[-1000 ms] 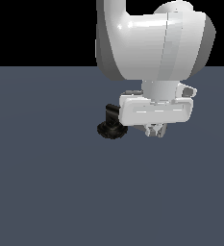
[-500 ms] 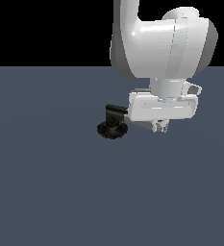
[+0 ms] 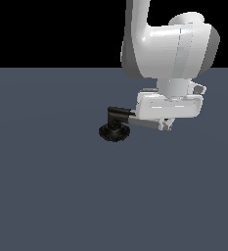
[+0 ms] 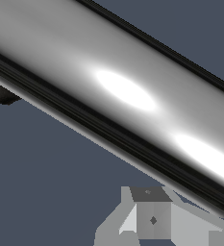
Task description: Turn on the faucet by rotating a designated handle.
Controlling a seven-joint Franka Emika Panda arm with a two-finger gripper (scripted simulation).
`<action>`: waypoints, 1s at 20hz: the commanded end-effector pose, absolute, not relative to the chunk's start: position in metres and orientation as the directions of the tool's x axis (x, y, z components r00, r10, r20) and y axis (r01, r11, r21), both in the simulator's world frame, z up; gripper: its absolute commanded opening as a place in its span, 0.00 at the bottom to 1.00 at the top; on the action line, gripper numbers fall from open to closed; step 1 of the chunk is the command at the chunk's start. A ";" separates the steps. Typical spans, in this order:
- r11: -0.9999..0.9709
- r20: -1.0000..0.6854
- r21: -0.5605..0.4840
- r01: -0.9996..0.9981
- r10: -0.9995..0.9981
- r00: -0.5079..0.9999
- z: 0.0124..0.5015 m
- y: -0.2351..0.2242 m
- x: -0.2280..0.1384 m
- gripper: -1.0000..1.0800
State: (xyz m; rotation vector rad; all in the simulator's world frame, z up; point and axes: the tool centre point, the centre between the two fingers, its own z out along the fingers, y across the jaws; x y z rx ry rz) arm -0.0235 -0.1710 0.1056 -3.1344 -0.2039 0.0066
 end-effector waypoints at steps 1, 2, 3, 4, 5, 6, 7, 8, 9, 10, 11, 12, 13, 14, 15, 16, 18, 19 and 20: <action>-0.989 0.002 -0.001 0.146 0.146 0.989 0.105 -0.167 -0.011 0.00; -0.989 0.001 -0.001 0.145 0.145 0.989 0.105 -0.169 -0.008 0.00; -0.989 0.001 -0.001 0.145 0.145 0.989 0.105 -0.171 -0.005 0.00; -0.989 0.001 -0.001 0.145 0.145 0.989 0.104 -0.173 -0.003 0.00; -0.989 0.001 -0.001 0.145 0.145 0.989 0.104 -0.175 0.000 0.00; -0.990 0.001 -0.001 0.144 0.144 0.990 0.104 -0.177 0.003 0.00; -0.990 0.001 -0.001 0.144 0.144 0.990 0.104 -0.179 0.005 0.00; -0.990 0.001 -0.001 0.143 0.143 0.990 0.104 -0.181 0.008 0.00; -0.990 0.001 -0.001 0.143 0.143 0.990 0.104 -0.183 0.010 0.00; -0.990 0.001 -0.001 0.143 0.143 0.990 0.104 -0.185 0.013 0.00; -0.990 0.001 -0.001 0.143 0.143 0.990 0.104 -0.187 0.015 0.00; -0.990 0.001 -0.001 0.142 0.142 0.990 0.104 -0.189 0.018 0.00; -0.990 0.001 -0.001 0.142 0.142 0.990 0.104 -0.190 0.020 0.00; -0.990 0.001 -0.001 0.141 0.141 0.990 0.104 -0.192 0.023 0.00; -0.990 0.001 -0.001 0.141 0.141 0.990 0.104 -0.194 0.025 0.00; -0.990 0.001 -0.001 0.141 0.141 0.990 0.104 -0.196 0.028 0.00; -0.990 0.001 0.000 0.140 0.140 0.990 0.104 -0.200 0.033 0.00; -0.990 0.001 0.000 0.140 0.140 0.990 0.104 -0.201 0.035 0.00; -0.990 0.001 0.000 0.139 0.139 0.990 0.104 -0.203 0.037 0.00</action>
